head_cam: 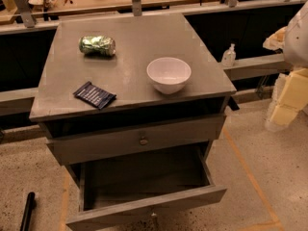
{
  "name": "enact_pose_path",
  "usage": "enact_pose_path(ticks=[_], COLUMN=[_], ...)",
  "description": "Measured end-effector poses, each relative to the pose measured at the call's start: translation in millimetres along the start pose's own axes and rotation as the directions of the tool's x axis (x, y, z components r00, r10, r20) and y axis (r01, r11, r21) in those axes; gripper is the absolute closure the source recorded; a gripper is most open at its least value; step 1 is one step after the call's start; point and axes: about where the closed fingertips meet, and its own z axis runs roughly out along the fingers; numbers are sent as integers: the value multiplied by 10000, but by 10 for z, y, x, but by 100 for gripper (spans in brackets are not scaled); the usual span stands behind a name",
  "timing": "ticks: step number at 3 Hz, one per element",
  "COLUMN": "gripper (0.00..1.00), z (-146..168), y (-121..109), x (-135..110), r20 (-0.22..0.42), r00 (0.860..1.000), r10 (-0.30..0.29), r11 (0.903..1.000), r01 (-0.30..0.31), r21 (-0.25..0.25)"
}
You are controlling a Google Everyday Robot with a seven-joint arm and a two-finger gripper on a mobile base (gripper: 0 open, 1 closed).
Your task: Place green can into middle drawer
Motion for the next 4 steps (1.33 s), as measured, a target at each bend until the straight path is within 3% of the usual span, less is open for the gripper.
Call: enact_pose_path(ticks=[1,2,3,4], gripper=[0,0,0,0], z=[0,31,167,494], y=[0,-296,-822,-1252], x=[-1,-360,-1083,-1827], r20=[0,190,361,717], r00=[10000,9984,9899,9821], r10=[-1,-525,-1371,-1744], r11=[10000,9986,9905,9845], r01=[1,523,1367,1751], r21=[0,90,132,-33])
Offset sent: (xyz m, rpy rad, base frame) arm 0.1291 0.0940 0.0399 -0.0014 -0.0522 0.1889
